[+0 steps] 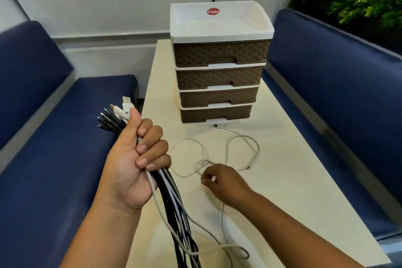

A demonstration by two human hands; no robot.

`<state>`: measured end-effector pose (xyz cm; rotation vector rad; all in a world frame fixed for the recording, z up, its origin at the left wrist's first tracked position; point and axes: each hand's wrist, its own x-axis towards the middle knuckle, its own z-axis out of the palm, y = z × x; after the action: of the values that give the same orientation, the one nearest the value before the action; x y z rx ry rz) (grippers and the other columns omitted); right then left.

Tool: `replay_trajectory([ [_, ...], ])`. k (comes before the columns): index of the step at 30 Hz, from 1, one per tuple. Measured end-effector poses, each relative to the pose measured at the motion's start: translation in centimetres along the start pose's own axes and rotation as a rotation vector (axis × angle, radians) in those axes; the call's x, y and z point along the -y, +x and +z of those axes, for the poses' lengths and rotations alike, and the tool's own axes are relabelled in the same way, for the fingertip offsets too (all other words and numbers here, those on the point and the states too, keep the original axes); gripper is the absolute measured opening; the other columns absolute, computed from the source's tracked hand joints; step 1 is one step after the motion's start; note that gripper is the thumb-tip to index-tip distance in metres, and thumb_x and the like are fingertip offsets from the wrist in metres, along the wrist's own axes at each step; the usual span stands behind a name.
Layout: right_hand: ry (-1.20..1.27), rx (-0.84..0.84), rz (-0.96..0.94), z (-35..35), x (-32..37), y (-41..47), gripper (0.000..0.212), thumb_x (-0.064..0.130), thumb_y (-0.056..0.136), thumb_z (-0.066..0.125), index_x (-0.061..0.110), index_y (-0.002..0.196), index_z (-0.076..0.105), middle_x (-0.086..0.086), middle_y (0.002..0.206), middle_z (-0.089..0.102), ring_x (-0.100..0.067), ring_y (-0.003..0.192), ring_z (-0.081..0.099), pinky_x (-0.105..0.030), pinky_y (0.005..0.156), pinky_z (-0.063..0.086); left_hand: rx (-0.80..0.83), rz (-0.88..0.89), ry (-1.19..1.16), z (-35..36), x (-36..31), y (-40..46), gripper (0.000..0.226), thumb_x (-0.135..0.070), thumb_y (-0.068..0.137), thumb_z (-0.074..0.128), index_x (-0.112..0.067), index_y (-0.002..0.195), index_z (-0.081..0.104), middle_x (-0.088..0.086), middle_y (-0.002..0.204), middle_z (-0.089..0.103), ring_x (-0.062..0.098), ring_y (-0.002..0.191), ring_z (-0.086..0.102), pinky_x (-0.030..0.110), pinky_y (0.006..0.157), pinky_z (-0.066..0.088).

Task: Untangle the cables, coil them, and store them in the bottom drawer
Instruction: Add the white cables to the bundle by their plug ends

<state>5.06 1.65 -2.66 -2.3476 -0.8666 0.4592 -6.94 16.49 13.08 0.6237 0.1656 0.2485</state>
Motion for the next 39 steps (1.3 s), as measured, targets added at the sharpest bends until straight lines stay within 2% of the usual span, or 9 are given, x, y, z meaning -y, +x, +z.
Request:
replay_trajectory([
  [4,-0.350,-0.028,-0.239,5.4,-1.2,3.4,0.036,0.006,0.087,0.041,0.011,0.115,0.063,-0.009,0.114,0.060,-0.033,0.100,0.056,-0.039,0.082,0.047,0.011,-0.027,0.013,-0.1,0.0,-0.2,0.044,-0.047,0.098,0.041,-0.022,0.062,0.039,-0.008,0.045,0.026,0.005,0.036,0.011,0.012,0.033,0.019],
  [10,-0.557,-0.167,-0.271,5.2,-1.1,4.1,0.018,0.007,0.054,0.065,0.017,0.064,0.054,0.000,0.061,0.050,-0.021,0.051,0.051,-0.027,0.049,0.021,-0.013,-0.040,0.081,0.2,0.4,-0.4,0.043,-0.044,0.096,0.044,-0.021,0.059,0.038,-0.009,0.044,0.024,0.002,0.029,0.023,0.014,0.033,0.015],
  [16,-0.518,-0.176,-0.302,5.2,-2.8,3.3,0.014,0.022,0.075,0.042,0.022,0.077,0.056,0.002,0.063,0.049,-0.020,0.053,0.051,-0.027,0.052,0.022,-0.056,-0.058,0.099,0.6,1.0,-0.8,0.044,-0.043,0.095,0.046,-0.021,0.058,0.037,-0.008,0.044,0.023,0.001,0.030,0.022,0.015,0.034,0.013],
  [21,-0.590,-0.209,-0.382,4.3,-3.5,1.3,0.013,0.017,0.067,0.065,0.022,0.073,0.055,0.002,0.062,0.048,-0.021,0.054,0.049,-0.027,0.052,0.022,-0.050,-0.073,0.109,1.3,1.6,-1.1,0.043,-0.042,0.094,0.047,-0.020,0.058,0.038,-0.008,0.044,0.024,0.001,0.030,0.022,0.015,0.034,0.013],
  [24,-0.437,-0.311,-0.283,2.3,-2.4,-0.1,0.017,0.011,0.077,0.067,0.021,0.080,0.054,0.003,0.073,0.045,-0.018,0.064,0.043,-0.030,0.051,0.032,-0.043,-0.087,0.123,2.1,2.2,-1.4,0.043,-0.042,0.094,0.047,-0.020,0.058,0.038,-0.008,0.044,0.024,0.002,0.029,0.022,0.015,0.033,0.015],
  [27,-0.173,-0.373,-0.234,-2.0,-0.2,-1.7,0.007,0.019,0.095,0.054,0.023,0.093,0.060,0.006,0.090,0.053,-0.016,0.082,0.048,-0.033,0.070,0.044,-0.027,-0.096,0.136,2.8,2.7,-1.7,0.043,-0.043,0.094,0.048,-0.019,0.059,0.039,-0.008,0.044,0.024,0.002,0.030,0.022,0.015,0.033,0.015],
  [32,0.354,-0.277,-0.111,-11.0,4.6,-6.5,0.010,0.021,0.097,0.054,0.027,0.090,0.058,0.005,0.076,0.063,-0.012,0.065,0.058,-0.034,0.064,0.053,0.005,-0.102,0.145,4.4,3.9,-2.5,0.042,-0.043,0.093,0.049,-0.021,0.059,0.037,-0.008,0.044,0.021,0.002,0.030,0.019,0.015,0.035,0.011],
  [37,0.708,-0.251,-0.152,-17.3,6.6,-12.1,0.028,0.006,0.097,0.052,0.026,0.117,0.059,0.000,0.070,0.060,-0.012,0.065,0.057,-0.023,0.061,0.052,0.032,-0.087,0.169,6.0,5.0,-3.9,0.043,-0.043,0.095,0.048,-0.021,0.060,0.038,-0.008,0.045,0.022,0.002,0.030,0.019,0.015,0.035,0.012],
  [39,0.907,-0.224,-0.207,-18.7,6.5,-14.3,0.032,0.000,0.099,0.043,0.014,0.104,0.070,-0.005,0.074,0.064,-0.016,0.068,0.060,-0.023,0.065,0.052,0.038,-0.071,0.184,6.6,5.3,-4.7,0.043,-0.043,0.095,0.048,-0.021,0.060,0.038,-0.008,0.045,0.021,0.002,0.030,0.019,0.015,0.036,0.010],
])
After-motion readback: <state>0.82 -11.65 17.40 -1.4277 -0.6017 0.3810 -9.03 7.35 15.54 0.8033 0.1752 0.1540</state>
